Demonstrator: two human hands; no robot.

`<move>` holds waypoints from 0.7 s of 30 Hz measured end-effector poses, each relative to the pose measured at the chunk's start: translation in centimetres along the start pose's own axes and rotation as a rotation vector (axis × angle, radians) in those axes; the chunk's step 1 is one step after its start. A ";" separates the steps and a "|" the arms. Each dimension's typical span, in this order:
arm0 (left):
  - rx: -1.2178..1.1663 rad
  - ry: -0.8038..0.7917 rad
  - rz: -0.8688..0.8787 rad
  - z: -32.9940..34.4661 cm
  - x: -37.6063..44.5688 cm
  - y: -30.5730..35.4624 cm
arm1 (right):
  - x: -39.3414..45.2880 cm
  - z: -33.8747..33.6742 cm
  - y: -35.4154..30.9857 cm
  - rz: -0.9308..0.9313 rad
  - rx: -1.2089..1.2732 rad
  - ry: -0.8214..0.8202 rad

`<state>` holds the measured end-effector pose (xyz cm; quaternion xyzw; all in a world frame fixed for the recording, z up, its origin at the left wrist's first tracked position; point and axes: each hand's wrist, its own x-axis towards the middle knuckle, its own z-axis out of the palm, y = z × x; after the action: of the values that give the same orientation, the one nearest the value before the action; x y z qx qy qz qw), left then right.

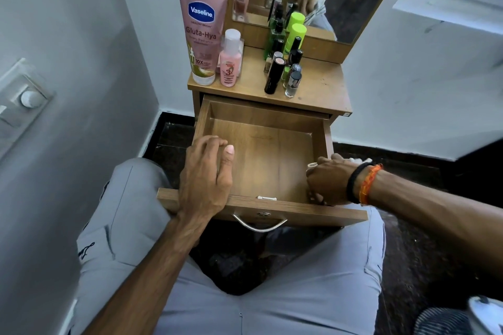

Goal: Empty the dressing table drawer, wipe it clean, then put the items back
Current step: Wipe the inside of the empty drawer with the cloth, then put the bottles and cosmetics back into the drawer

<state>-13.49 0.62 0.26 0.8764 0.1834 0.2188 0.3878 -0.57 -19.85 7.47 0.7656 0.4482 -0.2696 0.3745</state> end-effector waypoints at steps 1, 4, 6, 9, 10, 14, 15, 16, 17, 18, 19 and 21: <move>-0.003 0.000 0.001 0.0 0.0 0.0 | -0.6 -0.1 0.2 0.013 0.036 0.002; -0.013 0.009 0.001 -0.1 0.0 0.0 | -2.2 -0.9 1.7 0.044 0.144 -0.058; -0.011 0.008 -0.008 -0.2 0.1 0.1 | -3.5 -1.4 3.3 0.064 0.147 0.019; 0.000 -0.005 -0.018 -0.1 0.2 0.3 | -5.4 -1.5 6.6 0.090 0.423 0.312; 0.008 -0.012 -0.017 -0.1 0.2 0.4 | -5.9 -1.4 7.6 0.088 0.580 0.405; 0.050 -0.033 -0.033 0.1 0.2 0.5 | -6.3 -0.8 10.0 0.141 1.170 0.818; 0.060 -0.038 -0.036 0.1 0.2 0.5 | -6.1 -1.0 10.2 0.183 1.308 0.922; 0.067 -0.046 -0.039 0.0 0.2 0.5 | -5.6 -1.2 10.6 0.240 1.414 1.021; 0.069 -0.053 -0.043 0.0 0.2 0.6 | -4.9 -1.5 11.2 0.302 1.450 1.117; 0.069 -0.059 -0.047 0.0 0.2 0.6 | -3.8 -1.7 12.0 0.372 1.425 1.205; 0.067 -0.064 -0.052 0.0 0.1 0.6 | -2.6 -2.1 12.7 0.443 1.373 1.280; 0.066 -0.072 -0.057 0.0 0.0 0.6 | 0.1 -3.0 13.9 0.576 1.235 1.387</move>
<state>-13.42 0.27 0.72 0.8904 0.2016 0.1698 0.3710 12.08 -21.72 13.72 0.8965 0.1443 0.1557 -0.3889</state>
